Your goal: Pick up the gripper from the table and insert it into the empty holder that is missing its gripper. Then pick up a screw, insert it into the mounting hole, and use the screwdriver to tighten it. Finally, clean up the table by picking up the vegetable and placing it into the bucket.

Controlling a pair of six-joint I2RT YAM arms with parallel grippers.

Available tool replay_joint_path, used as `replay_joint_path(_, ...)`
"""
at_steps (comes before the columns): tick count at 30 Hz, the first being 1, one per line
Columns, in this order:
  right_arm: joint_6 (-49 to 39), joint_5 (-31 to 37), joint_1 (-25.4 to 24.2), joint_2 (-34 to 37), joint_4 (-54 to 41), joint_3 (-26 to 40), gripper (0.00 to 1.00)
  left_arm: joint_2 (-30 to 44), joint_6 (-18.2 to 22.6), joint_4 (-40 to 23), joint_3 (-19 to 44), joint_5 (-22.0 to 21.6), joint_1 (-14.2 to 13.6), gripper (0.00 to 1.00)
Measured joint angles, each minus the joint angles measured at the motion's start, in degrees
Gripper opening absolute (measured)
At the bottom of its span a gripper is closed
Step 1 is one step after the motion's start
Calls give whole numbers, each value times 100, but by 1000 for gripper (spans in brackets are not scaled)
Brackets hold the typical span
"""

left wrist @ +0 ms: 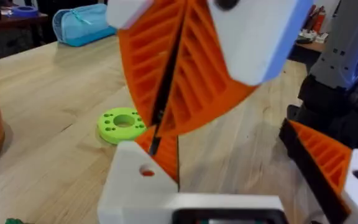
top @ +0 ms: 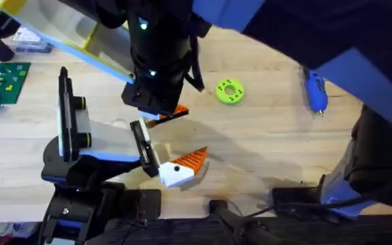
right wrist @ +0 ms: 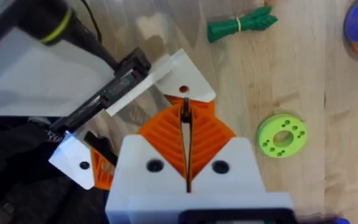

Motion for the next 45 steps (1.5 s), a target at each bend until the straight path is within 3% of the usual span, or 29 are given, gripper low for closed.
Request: replay_joint_path(45, -131, 74, 118, 157, 44, 2, 9, 0, 0, -2, 0, 0, 0, 986)
